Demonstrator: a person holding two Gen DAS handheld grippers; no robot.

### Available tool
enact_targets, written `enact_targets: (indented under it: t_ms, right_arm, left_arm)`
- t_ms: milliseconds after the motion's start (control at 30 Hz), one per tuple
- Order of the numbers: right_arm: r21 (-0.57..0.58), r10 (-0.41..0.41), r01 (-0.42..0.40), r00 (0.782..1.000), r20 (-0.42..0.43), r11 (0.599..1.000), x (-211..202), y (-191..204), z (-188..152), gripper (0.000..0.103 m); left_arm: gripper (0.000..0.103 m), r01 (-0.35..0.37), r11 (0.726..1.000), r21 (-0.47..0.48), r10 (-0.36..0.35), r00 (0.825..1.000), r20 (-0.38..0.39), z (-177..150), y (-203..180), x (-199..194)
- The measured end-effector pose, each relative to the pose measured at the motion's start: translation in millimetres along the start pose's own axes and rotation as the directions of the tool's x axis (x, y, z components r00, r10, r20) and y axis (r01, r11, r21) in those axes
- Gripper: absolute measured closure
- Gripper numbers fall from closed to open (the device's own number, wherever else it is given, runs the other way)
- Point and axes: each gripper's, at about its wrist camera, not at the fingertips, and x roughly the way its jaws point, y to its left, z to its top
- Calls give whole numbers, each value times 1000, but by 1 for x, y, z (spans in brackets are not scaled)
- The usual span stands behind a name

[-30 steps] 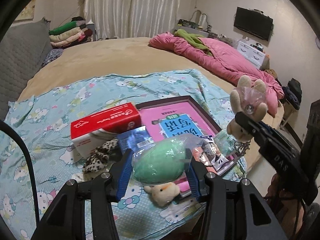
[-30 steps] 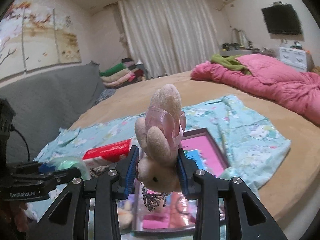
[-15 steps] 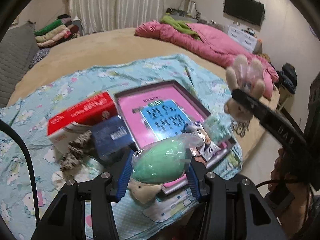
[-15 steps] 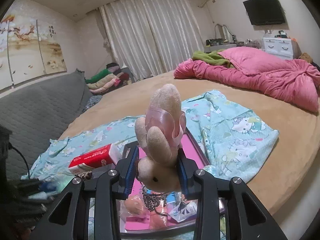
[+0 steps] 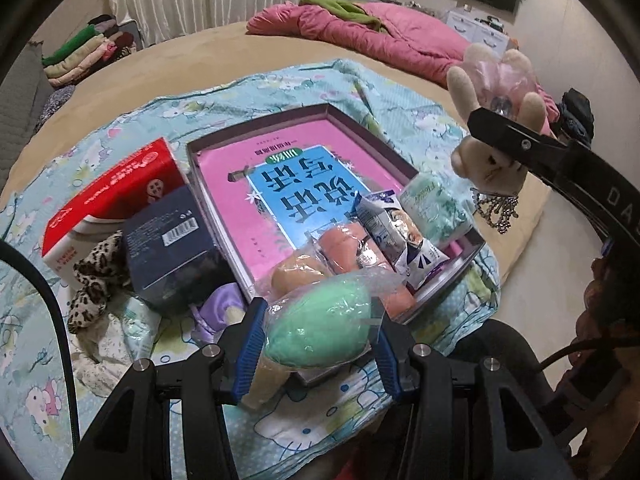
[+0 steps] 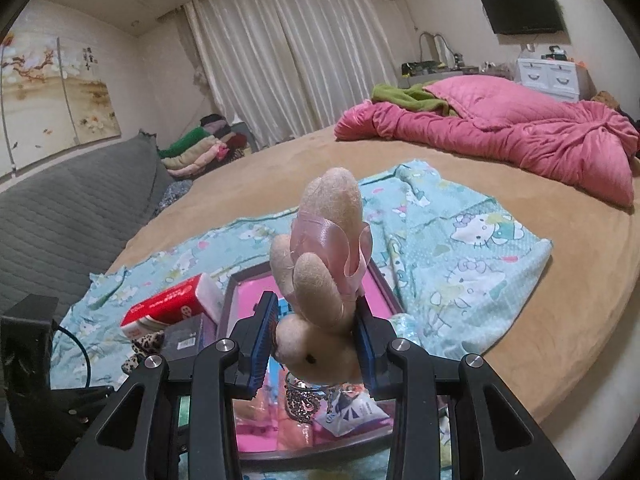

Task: Organize soft objects
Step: 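Lift and carry the plush bunny and green bagged ball over the pink tray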

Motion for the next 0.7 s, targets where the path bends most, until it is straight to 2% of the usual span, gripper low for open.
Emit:
enact_targets:
  t_ms: [700]
  right_arm:
    - [-14, 26, -28, 993, -113, 1000, 29, -3, -17, 65]
  left_arm:
    - [53, -22, 1000, 17, 23, 998, -55, -2, -4, 38]
